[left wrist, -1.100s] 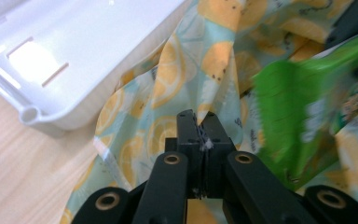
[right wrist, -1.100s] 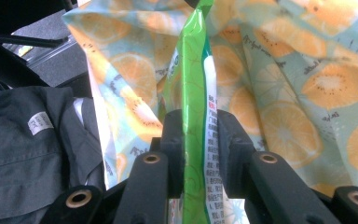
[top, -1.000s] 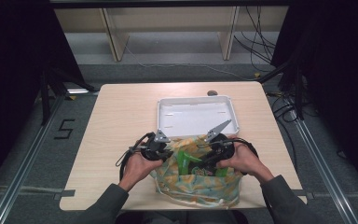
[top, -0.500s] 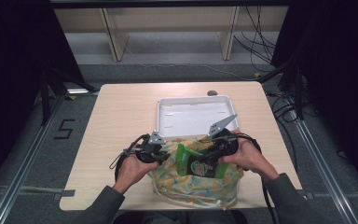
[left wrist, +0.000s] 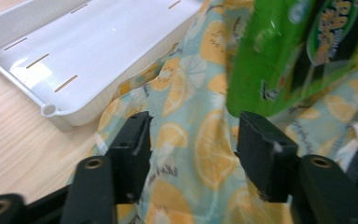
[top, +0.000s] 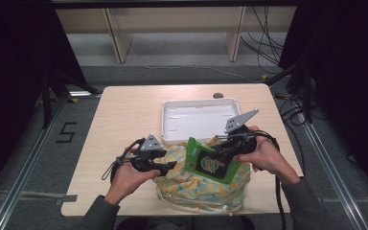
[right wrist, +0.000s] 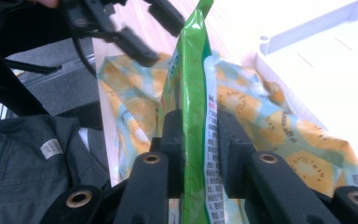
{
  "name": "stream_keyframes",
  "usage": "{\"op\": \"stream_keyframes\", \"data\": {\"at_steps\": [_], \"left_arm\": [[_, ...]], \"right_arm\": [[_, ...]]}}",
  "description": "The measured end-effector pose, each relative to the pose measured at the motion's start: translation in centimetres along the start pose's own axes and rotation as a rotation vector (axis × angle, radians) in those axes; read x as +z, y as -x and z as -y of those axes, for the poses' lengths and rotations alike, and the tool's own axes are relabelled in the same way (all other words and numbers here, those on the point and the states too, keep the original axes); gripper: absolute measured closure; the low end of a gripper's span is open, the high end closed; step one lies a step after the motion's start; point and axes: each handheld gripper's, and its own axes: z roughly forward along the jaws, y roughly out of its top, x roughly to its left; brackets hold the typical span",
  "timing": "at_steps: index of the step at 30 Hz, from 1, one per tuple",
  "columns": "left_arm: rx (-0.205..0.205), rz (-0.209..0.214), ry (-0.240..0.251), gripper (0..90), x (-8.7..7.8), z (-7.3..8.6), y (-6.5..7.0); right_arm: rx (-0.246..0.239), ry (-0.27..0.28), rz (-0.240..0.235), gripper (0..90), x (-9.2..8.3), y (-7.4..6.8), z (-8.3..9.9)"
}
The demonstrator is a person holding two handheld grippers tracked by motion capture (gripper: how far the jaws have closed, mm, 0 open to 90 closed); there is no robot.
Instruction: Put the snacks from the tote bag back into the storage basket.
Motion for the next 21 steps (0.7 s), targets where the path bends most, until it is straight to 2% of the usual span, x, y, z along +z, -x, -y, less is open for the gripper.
{"op": "stream_keyframes", "data": {"at_steps": [3,6,7,10,12,17,18,20,21], "left_arm": [[0.003,0.002,0.026,36.9,-0.8,0.8,0.3],[-0.006,-0.024,0.037,30.6,-1.6,1.7,0.5],[-0.008,-0.016,0.034,29.6,-1.8,1.9,0.4],[0.003,-0.028,0.024,29.0,-2.5,2.6,0.0],[-0.026,-0.032,0.044,28.6,-2.9,2.9,-0.2],[-0.029,-0.041,0.062,26.8,-3.8,3.5,-0.3],[-0.033,-0.043,0.066,26.6,-4.0,3.6,-0.2],[-0.045,-0.039,0.072,26.1,-4.2,3.8,0.0],[-0.054,-0.044,0.078,26.1,-4.2,3.8,0.2]], "right_arm": [[0.007,0.009,0.008,75.7,-0.8,0.0,-0.2],[0.010,0.029,-0.002,75.7,-1.2,-0.2,-0.2],[0.011,0.037,0.004,75.7,-1.4,-0.2,-0.2],[0.007,0.051,0.014,75.7,-2.1,-0.3,-0.2],[0.000,0.060,0.017,75.6,-2.5,-0.2,-0.2],[0.016,0.075,0.025,75.6,-3.2,-0.3,-0.2],[0.010,0.078,0.022,75.7,-3.3,-0.2,-0.2],[0.032,0.088,0.032,75.7,-3.4,-0.4,-0.3],[0.023,0.086,0.023,75.7,-3.6,-0.2,-0.4]]}}
